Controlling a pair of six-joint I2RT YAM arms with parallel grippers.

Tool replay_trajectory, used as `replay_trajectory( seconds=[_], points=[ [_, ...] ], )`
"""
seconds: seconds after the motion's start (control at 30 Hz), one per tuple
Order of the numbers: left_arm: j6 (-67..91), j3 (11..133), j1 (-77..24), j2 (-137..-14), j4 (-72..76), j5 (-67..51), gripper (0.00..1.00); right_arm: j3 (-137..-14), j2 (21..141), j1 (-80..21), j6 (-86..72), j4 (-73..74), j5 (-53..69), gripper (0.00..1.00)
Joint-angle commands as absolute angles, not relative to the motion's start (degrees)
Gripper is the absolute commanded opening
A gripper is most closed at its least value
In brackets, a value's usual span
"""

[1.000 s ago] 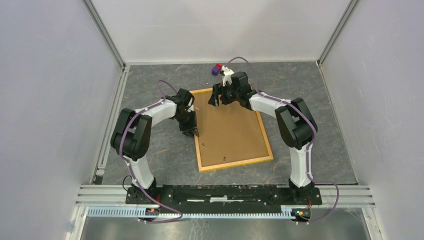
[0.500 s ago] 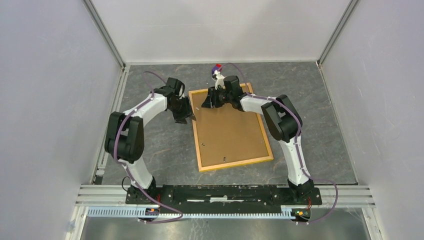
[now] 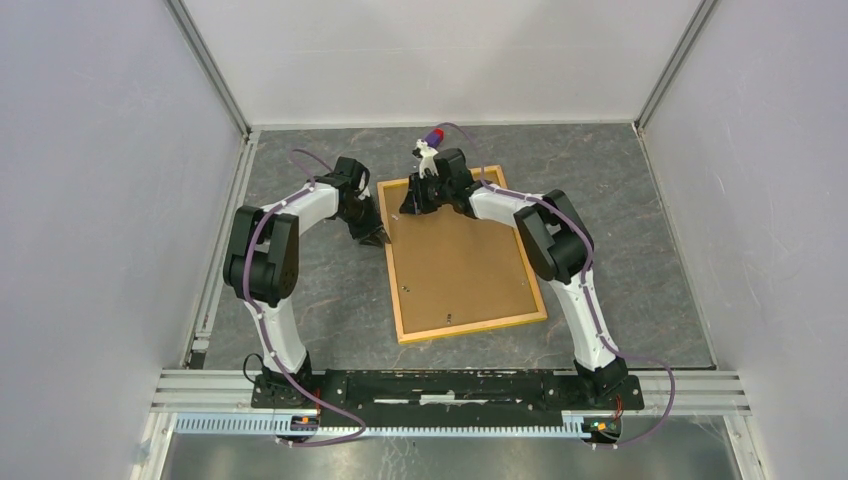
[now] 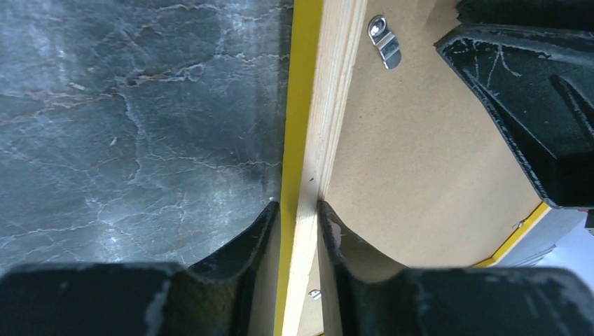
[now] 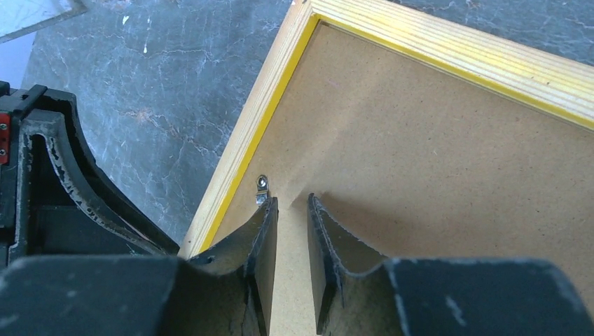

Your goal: Put the photo into the frame

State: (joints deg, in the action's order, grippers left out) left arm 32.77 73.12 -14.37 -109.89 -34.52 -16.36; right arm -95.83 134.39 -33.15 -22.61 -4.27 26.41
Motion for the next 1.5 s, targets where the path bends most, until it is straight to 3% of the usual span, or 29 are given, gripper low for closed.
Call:
replay_trajectory(
  seconds=[0.0, 0.2, 0.57, 0.7, 0.8, 1.07, 1.23, 1.47],
  points=[
    [33.75, 72.61, -14.63, -112.36, -32.13, -17.02, 0.29, -97.77, 134.85, -33.87, -20.73, -0.72, 23.41, 0.27],
    [34.77, 71.94, -14.55, -112.82, -31.12, -18.32, 0.22, -97.67, 135.26, -35.14, -21.37, -0.35, 23.92, 0.25],
    [35.19, 71.82, -14.59, -113.46, -30.59, -19.86, 0.19, -96.50, 134.82, -35.85, -23.21, -2.29, 25.66, 0.26],
    [35.10, 71.72, -14.61, -113.35, -30.54, -20.57, 0.20, -96.17, 132.01, -35.73, -20.38, -0.11, 23.40, 0.37],
    [35.15, 70.98, -14.67, -112.84, -29.76, -21.41, 0.22, -94.11, 126.67, -35.42, -15.19, 5.15, 17.03, 0.52],
    [35.40, 69.99, -14.76, -111.72, -28.99, -23.55, 0.31, -79.01, 108.79, -28.38, -8.39, 10.14, 3.07, 0.80],
    [37.02, 67.81, -14.96, -109.75, -25.75, -29.31, 0.52, -71.08, 102.29, -22.95, -6.40, 18.15, -10.06, 0.88],
    [42.13, 63.37, -15.68, -108.83, -20.65, -36.42, 0.55, -58.42, 94.06, -21.66, -7.65, 20.46, -17.99, 0.90]
  ],
)
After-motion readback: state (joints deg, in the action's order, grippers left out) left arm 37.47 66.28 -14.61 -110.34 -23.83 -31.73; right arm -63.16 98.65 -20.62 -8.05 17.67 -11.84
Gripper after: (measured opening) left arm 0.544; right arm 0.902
